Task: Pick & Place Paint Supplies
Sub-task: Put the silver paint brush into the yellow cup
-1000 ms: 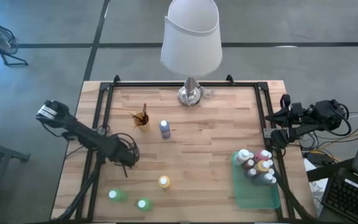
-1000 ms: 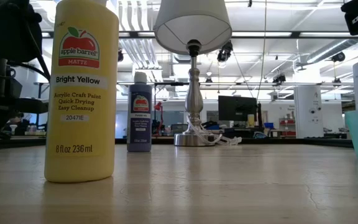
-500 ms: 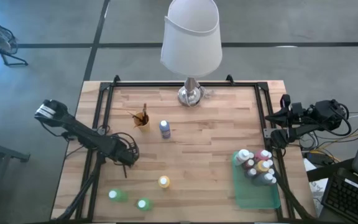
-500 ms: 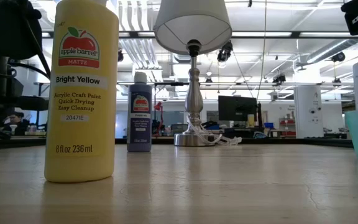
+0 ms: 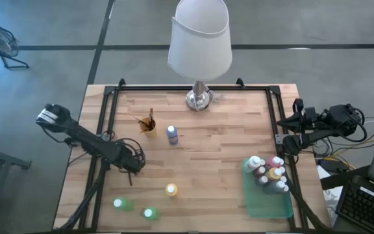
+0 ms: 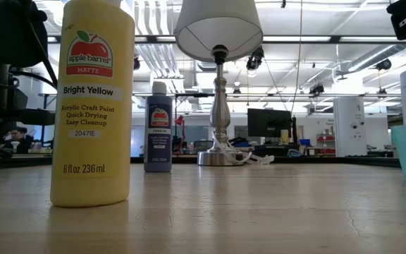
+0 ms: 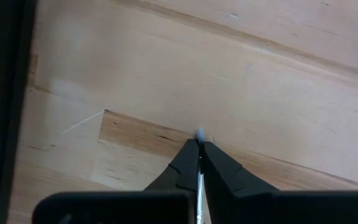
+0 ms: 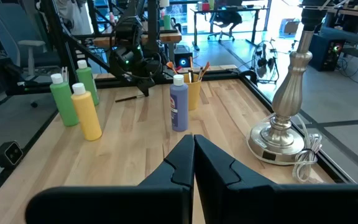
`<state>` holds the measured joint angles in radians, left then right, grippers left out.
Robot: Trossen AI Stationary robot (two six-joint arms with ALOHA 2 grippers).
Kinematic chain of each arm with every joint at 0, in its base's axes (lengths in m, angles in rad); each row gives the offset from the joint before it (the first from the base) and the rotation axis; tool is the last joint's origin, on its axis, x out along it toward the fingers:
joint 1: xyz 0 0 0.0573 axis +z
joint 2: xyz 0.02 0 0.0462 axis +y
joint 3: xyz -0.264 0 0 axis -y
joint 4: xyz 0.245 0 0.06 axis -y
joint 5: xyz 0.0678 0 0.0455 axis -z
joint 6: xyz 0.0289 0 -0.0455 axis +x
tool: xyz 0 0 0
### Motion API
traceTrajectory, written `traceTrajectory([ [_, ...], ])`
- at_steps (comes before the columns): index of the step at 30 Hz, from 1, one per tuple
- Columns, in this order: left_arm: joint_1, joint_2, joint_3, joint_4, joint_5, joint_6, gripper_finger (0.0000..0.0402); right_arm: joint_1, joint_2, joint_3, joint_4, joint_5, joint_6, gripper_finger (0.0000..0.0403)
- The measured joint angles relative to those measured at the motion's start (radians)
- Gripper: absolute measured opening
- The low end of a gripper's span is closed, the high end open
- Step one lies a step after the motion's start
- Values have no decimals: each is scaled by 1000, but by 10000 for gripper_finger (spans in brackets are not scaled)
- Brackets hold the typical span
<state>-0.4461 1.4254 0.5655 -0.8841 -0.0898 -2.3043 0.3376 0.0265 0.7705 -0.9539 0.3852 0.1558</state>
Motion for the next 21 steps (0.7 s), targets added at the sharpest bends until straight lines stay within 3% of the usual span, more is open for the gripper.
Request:
traceTrajectory([
  [18,-1,0,79,-57,-33,91,11,0,0,0,0,0,0,8],
  [21,-1,3,104,-60,-102,119,11,0,0,0,0,0,0,8],
])
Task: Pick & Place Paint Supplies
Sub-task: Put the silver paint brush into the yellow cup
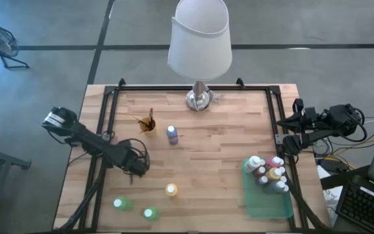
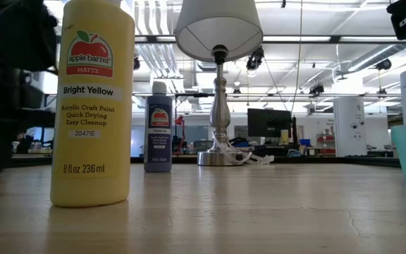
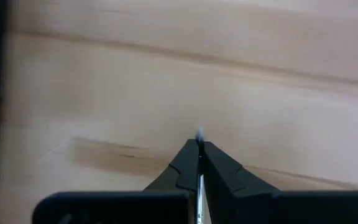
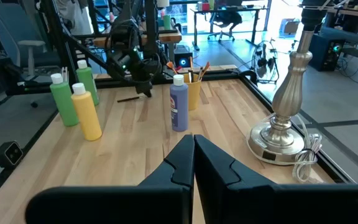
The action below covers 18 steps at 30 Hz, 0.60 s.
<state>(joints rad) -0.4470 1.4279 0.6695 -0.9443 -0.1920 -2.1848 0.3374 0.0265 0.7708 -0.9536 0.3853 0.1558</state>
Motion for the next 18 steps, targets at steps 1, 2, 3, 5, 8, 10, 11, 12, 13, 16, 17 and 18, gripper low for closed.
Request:
traceTrajectory([
  [1,1,-1,10,4,-24,13,11,0,0,0,0,0,0,8],
  [2,0,-2,18,0,-55,25,11,0,0,0,0,0,0,8],
  [3,0,-2,25,-3,-83,39,11,0,0,0,0,0,0,8],
  [5,-1,-2,41,-6,-130,62,11,0,0,0,0,0,0,8],
  [8,0,-3,65,-7,-186,96,11,0,0,0,0,0,0,8],
  [10,0,-3,82,-8,-215,125,11,0,0,0,0,0,0,8],
  [11,0,-3,90,-6,-237,139,11,0,0,0,0,0,0,8],
  [12,0,-3,99,-5,-262,156,11,0,0,0,0,0,0,8],
  [13,-1,-4,106,0,-286,175,11,0,0,0,0,0,0,8],
  [16,0,-4,126,18,-351,230,11,0,0,0,0,0,0,8],
  [17,-1,-5,131,28,-372,248,11,0,0,0,0,0,0,8],
  [18,0,-6,136,39,-389,266,11,0,0,0,0,0,0,8],
])
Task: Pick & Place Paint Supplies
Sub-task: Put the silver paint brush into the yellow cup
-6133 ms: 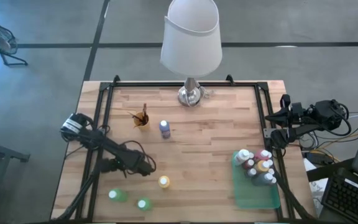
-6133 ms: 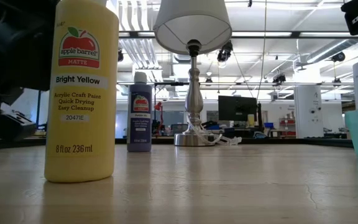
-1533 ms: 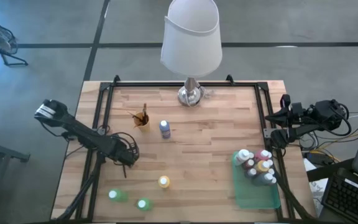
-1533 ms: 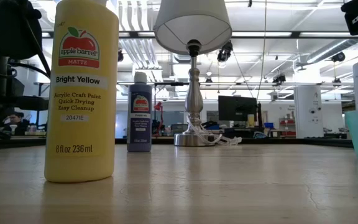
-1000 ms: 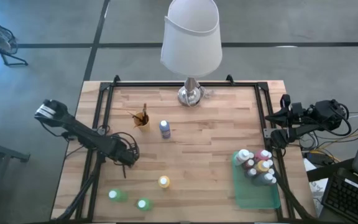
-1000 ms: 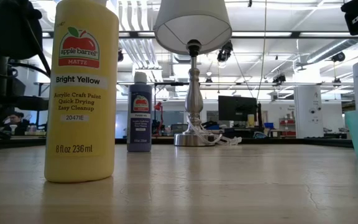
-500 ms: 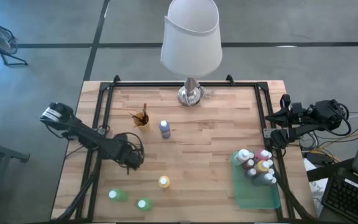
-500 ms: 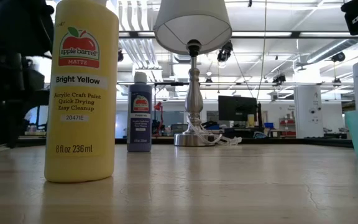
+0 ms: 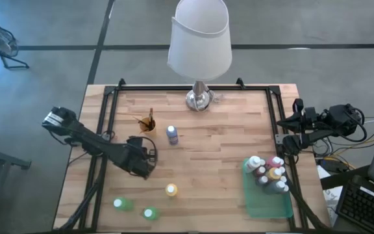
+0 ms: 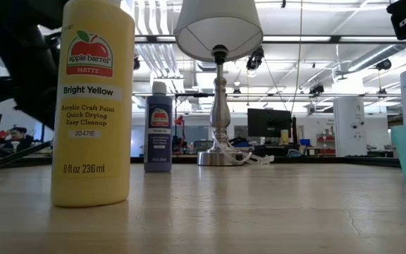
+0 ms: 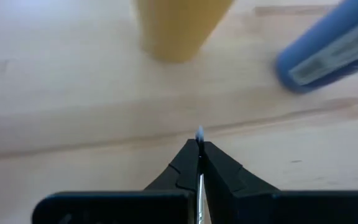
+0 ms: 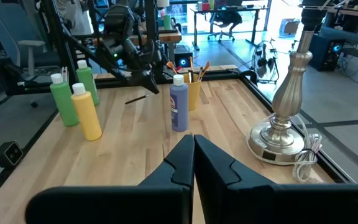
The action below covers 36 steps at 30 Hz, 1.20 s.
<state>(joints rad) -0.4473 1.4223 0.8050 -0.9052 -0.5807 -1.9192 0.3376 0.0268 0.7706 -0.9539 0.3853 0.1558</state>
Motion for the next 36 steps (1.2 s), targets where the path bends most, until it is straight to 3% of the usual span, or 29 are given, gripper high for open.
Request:
traceTrajectory([
  [17,-1,-3,158,16,-294,361,12,0,0,0,0,0,0,8],
  [25,-1,-3,228,16,-551,535,12,0,0,0,0,0,0,8],
  [36,0,-3,222,14,-909,574,12,0,0,0,0,0,0,8],
])
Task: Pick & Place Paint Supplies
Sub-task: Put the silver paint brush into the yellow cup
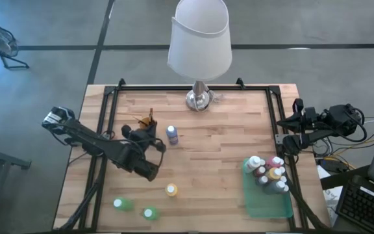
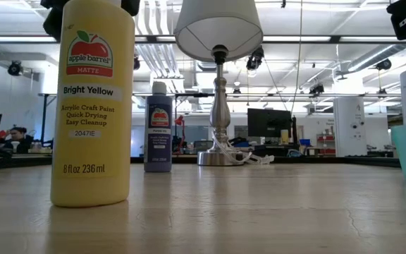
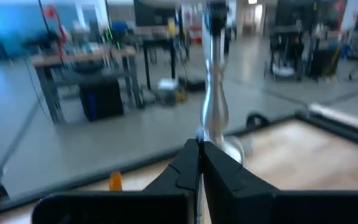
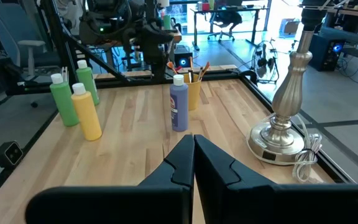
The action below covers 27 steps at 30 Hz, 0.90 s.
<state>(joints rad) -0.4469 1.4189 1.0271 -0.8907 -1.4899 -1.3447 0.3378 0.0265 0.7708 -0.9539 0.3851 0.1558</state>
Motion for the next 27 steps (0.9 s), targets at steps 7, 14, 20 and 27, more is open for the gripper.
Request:
traceTrajectory([
  [7,41,0,-2,-3,-79,61,12,0,0,0,0,0,0,8],
  [14,119,3,-54,-3,-82,53,12,0,0,0,0,0,0,8],
  [20,152,3,-116,-1,-82,-27,12,0,0,0,0,0,0,8],
  [27,176,3,-173,1,-80,-91,12,0,0,0,0,0,0,8],
])
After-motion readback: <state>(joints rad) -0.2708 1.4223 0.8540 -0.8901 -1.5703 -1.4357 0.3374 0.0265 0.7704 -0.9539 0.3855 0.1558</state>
